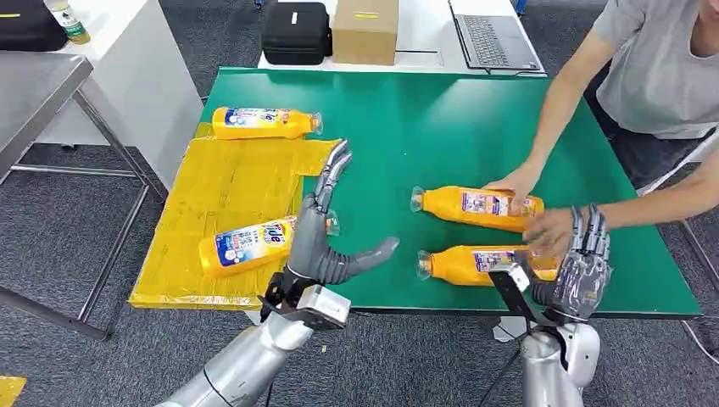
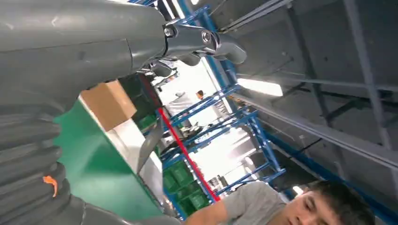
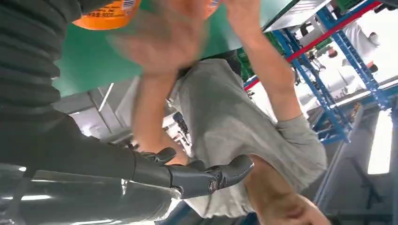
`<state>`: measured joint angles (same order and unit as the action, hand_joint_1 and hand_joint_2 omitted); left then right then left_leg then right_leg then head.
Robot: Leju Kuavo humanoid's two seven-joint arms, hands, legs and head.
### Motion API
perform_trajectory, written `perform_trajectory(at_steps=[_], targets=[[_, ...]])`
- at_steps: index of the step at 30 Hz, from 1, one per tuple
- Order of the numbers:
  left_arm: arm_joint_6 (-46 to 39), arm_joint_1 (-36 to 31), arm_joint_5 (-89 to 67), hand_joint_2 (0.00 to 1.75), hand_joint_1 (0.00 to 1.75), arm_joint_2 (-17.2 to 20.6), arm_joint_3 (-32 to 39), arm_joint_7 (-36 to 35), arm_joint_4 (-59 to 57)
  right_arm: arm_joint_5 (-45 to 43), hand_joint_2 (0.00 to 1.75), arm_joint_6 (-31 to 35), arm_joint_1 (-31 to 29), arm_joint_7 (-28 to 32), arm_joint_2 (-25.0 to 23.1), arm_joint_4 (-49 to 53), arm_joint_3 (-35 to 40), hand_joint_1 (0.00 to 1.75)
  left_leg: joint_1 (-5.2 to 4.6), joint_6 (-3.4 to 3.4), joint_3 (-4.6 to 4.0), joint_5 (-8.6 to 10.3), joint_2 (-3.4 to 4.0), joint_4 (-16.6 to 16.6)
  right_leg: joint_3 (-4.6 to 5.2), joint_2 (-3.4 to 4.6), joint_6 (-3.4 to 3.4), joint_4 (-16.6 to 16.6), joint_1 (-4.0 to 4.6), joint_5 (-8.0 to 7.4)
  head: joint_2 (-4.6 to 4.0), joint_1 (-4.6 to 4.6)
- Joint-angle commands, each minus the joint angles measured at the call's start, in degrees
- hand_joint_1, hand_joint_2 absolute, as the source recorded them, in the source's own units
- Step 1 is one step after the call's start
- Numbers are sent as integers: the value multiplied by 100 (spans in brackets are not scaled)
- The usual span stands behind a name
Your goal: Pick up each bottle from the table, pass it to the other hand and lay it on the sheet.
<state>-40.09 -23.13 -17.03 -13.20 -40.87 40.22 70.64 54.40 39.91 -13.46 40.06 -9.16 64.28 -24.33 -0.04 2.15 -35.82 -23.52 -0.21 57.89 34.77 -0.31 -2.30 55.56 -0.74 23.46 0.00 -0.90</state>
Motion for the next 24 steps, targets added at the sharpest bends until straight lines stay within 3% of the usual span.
perform_trajectory(at_steps=[1, 12, 16, 20, 21, 24], targets=[[9, -150, -62, 175, 0, -3, -46, -22, 95, -474, 175, 9, 166, -6, -3, -361, 226, 0, 5, -10, 26, -10, -1, -5, -28, -1, 8, -7, 5, 9, 0, 2], [13, -306, 597, 175, 0, 82, -356, -22, -84, 214, 175, 9, 78, -6, 28, -585, 568, 0, 5, -7, 16, -6, 7, -3, -15, 7, 6, -6, 6, 2, 0, 0], [13, -366, 1262, 175, 0, 138, -449, -22, 115, -227, 175, 9, 153, -6, 199, -164, 940, 0, 3, -10, 27, -13, 7, 0, -26, 7, 8, -2, 3, 9, 0, 0], [9, -214, 721, 175, 0, -104, 422, -22, 59, -1048, 175, 9, 343, -6, 139, 597, 1445, 0, -1, -11, 24, -15, 14, 2, -18, 14, 9, 6, -1, 11, 0, 0], [9, -211, 790, 175, 0, -167, 606, -22, -62, -914, 175, 9, 433, -6, 34, 990, 1389, 0, -2, -10, 20, -12, 12, -1, -15, 12, 8, 4, -2, 9, 0, 0], [9, -253, 1042, 175, 0, -115, 586, -22, -288, -1067, 175, 9, 556, -6, -55, 1217, 1426, 0, -3, -8, 12, -6, 8, -3, -8, 8, 7, 3, -3, 5, 0, 0]])
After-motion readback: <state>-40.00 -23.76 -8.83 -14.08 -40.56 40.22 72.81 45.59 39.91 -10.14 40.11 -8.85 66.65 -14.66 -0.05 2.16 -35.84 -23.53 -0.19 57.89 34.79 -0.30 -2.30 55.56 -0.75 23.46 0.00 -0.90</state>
